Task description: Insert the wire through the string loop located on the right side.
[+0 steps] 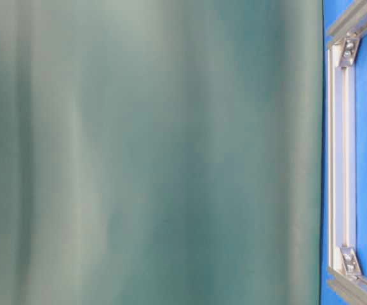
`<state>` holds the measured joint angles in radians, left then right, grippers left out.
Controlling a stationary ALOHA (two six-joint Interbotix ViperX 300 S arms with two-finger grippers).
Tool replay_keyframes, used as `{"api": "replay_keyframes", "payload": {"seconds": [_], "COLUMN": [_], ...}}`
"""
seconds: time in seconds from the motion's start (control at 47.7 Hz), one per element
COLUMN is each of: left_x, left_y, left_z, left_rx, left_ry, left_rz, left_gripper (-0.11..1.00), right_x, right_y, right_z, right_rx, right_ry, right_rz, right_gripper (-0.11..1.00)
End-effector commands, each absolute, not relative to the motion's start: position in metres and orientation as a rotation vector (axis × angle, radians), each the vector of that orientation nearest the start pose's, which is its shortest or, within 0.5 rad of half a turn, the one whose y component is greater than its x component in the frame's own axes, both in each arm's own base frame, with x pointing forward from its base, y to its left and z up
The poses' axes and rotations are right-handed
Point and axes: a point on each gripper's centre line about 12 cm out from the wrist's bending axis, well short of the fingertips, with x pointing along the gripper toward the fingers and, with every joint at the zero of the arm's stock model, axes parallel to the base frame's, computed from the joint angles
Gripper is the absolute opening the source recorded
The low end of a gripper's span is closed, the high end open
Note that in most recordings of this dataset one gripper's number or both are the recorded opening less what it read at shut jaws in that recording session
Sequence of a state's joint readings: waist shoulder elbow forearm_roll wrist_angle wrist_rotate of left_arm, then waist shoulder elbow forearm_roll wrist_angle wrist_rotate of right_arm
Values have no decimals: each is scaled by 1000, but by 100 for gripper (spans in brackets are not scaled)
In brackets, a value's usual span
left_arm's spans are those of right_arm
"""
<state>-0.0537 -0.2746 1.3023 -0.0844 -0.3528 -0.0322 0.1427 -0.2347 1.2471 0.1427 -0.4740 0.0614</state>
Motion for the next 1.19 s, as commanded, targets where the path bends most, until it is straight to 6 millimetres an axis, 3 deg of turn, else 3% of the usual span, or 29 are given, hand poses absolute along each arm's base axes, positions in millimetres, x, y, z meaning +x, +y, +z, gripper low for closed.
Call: {"api": "replay_keyframes", "payload": {"seconds": [0.0,0.251,0.607,1.173], "left_x": [227,240,255,256], "left_y": [-7,-8,-9,-9], "left_z": [107,134,182,185], "left_rx": [-83,-85,-90,-88], "left_ry": [651,543,408,397], "left_rz": [18,11,0,-3], "left_gripper": [83,84,84,84], "right_x": [252,252,240,239], "right_y": [28,26,18,19], "right_z": [125,145,203,200], "right_rx": [130,133,134,133], "right_ry": [514,473,363,387], "right_rz": [28,28,34,36], "right_gripper": [93,93,93,93]}}
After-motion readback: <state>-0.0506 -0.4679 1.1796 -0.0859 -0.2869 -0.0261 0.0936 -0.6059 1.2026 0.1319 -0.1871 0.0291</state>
